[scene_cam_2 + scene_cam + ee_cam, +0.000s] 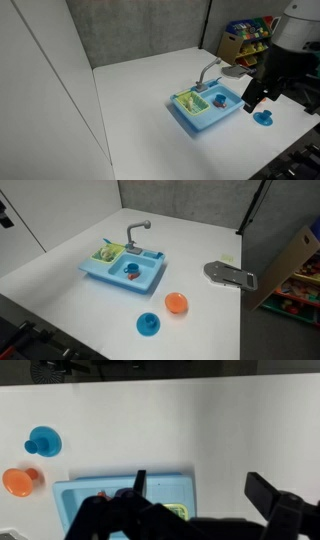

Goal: Remove the blue cup from the blue saucer plate and put it on top of the orange saucer plate that is on top of the orange cup

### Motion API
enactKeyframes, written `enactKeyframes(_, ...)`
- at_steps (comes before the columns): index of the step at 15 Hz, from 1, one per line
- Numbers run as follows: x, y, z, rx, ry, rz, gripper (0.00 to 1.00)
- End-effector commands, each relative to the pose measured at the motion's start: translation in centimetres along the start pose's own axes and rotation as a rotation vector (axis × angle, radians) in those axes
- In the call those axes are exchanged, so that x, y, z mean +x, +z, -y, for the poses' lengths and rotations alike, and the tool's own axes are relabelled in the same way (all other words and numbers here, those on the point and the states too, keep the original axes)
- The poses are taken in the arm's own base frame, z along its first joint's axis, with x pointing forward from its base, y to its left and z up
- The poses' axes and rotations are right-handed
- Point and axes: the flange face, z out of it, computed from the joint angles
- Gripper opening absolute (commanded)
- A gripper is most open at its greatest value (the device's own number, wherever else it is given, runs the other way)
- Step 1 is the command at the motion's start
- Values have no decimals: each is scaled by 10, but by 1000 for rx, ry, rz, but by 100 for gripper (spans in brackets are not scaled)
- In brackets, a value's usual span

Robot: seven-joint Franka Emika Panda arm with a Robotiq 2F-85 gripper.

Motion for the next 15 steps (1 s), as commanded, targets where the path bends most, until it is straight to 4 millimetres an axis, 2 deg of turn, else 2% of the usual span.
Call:
enactKeyframes(1, 0, -1, 0, 0, 0, 0, 100)
enactKeyframes(3, 0, -1, 0, 0, 0, 0, 100)
enactKeyframes(6, 7, 0, -13, 2, 27, 5, 100)
enactKeyframes(15, 41, 12, -86, -4, 197, 10, 100)
